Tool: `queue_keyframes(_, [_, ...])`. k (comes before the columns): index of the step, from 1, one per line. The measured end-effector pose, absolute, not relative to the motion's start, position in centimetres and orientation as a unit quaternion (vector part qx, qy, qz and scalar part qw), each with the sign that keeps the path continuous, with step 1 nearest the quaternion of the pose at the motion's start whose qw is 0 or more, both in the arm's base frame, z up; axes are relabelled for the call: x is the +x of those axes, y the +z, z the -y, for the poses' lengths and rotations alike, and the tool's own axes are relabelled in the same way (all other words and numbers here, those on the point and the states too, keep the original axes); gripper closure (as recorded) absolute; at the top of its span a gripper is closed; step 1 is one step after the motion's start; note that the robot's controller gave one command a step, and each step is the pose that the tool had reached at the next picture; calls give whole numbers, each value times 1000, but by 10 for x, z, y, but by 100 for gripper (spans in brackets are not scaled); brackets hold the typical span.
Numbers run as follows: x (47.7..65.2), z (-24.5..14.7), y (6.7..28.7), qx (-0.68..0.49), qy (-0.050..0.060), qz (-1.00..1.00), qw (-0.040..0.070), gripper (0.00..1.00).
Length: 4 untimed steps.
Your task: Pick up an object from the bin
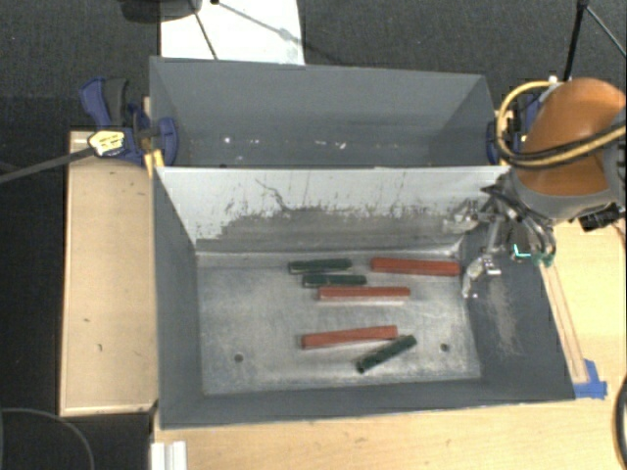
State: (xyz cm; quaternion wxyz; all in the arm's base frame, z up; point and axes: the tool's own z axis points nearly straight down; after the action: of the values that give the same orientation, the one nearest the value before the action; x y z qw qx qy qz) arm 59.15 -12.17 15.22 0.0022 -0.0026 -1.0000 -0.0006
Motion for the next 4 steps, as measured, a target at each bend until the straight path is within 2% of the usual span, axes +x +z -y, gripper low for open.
queue_keyframes(1, [594,121,157,-1,0,1000,-2,0])
queue_keyframes(2, [577,80,75,-40,0,999,-7,100])
queue_keyframes(3, [578,80,75,-39,0,999,-7,100])
queue_keyframes(4, [573,96,188,-56,0,998,-1,100])
